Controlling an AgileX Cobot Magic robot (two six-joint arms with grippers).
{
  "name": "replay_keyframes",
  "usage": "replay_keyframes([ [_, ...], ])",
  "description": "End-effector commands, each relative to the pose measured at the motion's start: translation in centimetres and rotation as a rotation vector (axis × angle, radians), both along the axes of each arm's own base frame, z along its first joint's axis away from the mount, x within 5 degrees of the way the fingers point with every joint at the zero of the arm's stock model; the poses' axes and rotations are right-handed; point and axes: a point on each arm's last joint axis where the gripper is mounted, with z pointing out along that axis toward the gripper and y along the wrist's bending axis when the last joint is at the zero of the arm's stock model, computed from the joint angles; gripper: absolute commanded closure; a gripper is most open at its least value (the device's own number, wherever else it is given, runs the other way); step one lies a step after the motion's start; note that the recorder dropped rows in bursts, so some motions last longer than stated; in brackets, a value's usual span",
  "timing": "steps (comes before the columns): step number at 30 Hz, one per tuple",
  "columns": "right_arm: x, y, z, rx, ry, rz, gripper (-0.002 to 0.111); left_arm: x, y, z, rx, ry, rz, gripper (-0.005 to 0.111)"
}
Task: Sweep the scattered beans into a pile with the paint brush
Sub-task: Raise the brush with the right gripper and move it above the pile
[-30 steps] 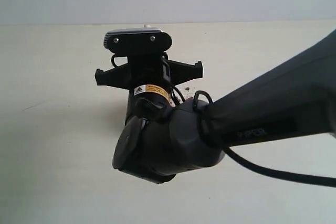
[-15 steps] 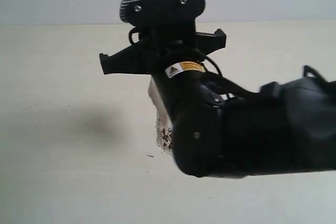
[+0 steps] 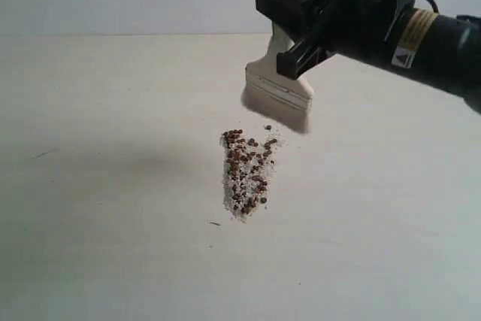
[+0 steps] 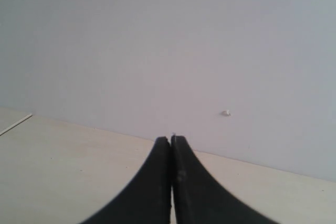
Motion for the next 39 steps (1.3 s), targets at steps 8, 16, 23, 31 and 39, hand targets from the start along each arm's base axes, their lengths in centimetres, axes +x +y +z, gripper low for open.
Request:
replay_keyframes([
  [8,12.4,-3.1,-1.3,0.048,-0.012,0.301,0.108,0.0,0.0,-0.1,-0.009,-0.003,0.002,0.107],
  [16,17.4,-3.0,-3.9,0.08,0.047,0.31,0.108,0.0,0.0,-0.1,-0.009,-0.003,0.002,0.107],
  [23,18.4,-2.8,-7.3,-0.002,0.067,0.341,0.108,0.0,0.0,-0.1,-0.009,-0.003,0.002,0.107],
  [31,18.8,-2.7,-8.9,0.002,0.128,0.371,0.108,0.0,0.0,-0.1,-0.009,-0.003,0.002,0.107],
  [39,18.2,-2.5,-9.8,-0.016,0.278,0.416,0.108,0.0,0.0,-0.1,-0.009,-0.003,0.002,0.107],
])
